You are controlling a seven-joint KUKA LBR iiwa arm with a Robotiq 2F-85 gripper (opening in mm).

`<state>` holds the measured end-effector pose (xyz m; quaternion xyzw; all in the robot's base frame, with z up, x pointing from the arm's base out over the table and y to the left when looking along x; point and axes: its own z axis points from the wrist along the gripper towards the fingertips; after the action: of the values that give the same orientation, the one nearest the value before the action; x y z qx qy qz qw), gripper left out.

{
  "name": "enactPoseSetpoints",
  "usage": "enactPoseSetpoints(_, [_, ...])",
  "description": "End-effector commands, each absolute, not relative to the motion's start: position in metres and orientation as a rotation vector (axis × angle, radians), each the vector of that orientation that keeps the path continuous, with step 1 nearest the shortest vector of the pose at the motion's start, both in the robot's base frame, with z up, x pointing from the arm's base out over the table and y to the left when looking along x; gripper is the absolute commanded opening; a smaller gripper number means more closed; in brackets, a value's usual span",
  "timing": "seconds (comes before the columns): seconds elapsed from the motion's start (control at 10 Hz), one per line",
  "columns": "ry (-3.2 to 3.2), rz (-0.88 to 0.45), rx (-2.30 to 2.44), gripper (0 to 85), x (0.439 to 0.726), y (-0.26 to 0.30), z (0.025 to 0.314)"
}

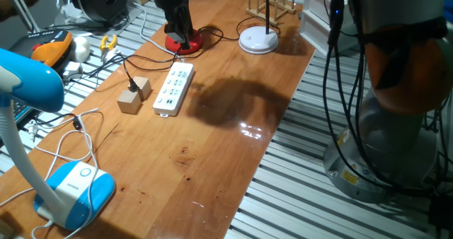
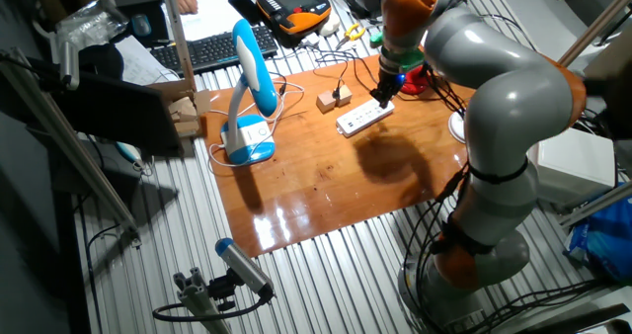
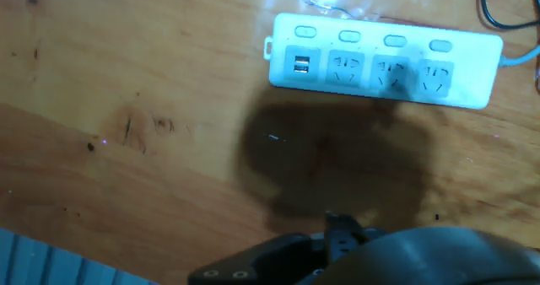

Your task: Plug in the power cord of the desk lamp, turn on the socket, and light up the desk lamp

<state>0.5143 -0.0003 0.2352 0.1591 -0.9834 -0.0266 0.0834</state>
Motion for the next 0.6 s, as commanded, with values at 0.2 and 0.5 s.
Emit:
enactPoseSetpoints(0.2, [-2.97, -0.017, 0.44, 0.0, 0.5144, 0.0004, 0.2355])
enactPoseSetpoints(0.5, [-2.96, -0.019, 0.4, 0.0, 0.5207, 0.0071, 0.2373])
